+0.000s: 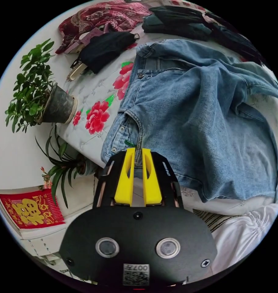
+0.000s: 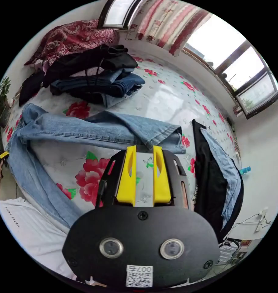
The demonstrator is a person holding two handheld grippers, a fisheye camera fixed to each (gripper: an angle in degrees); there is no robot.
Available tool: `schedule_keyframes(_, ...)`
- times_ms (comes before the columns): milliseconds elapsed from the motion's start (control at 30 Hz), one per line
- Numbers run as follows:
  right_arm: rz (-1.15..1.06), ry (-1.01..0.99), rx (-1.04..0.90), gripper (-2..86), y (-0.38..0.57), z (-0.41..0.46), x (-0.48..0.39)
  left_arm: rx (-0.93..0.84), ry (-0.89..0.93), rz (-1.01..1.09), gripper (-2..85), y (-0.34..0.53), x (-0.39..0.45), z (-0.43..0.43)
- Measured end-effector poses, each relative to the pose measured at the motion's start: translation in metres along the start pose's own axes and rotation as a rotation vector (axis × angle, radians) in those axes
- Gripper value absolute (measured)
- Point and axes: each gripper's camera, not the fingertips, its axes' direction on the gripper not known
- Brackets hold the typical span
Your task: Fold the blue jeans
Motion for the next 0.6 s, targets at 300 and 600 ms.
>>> schedule_keyframes(300, -0.034, -0.421, -0.091, 6.8, 0.175, 0.007, -0.054, 0.095, 0.352, -0.329, 8.0, 0.031, -0.091, -0.009)
schedule_keyframes(600, -0.317, -0.427, -0.329, 5.8, 0.213, 0.029, -0.168, -0.050, 0.119, 0.030, 7.4, -0.063, -0.024, 0.018)
